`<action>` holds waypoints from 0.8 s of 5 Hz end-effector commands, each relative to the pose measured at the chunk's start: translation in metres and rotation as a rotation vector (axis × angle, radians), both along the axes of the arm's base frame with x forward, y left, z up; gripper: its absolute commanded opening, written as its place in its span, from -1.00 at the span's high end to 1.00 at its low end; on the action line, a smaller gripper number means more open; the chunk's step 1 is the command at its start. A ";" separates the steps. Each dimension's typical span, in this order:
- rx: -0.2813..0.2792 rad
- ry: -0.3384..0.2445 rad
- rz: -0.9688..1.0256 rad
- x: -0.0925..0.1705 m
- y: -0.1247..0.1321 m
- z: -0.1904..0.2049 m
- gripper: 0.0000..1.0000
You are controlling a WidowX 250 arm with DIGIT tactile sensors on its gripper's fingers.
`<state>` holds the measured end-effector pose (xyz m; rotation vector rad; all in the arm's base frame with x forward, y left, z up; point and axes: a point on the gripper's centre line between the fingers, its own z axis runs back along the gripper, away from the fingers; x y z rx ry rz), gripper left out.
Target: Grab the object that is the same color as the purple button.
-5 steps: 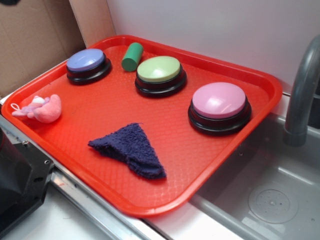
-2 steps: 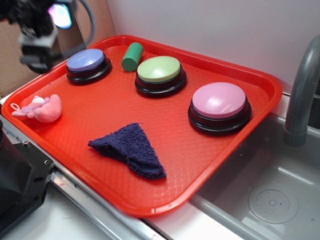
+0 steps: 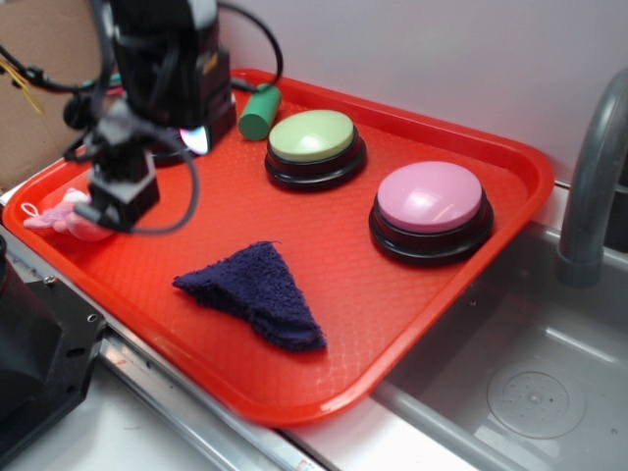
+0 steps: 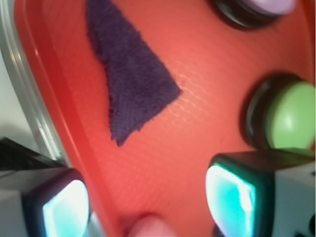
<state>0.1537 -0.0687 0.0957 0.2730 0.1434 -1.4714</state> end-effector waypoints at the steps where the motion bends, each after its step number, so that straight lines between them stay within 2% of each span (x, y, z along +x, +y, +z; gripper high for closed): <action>1: -0.014 0.069 -0.135 -0.002 -0.029 -0.043 -1.00; 2: -0.026 0.082 -0.112 0.007 -0.039 -0.058 -1.00; 3: -0.017 0.098 -0.069 0.010 -0.035 -0.070 -1.00; 4: -0.035 0.119 -0.022 0.008 -0.035 -0.080 -1.00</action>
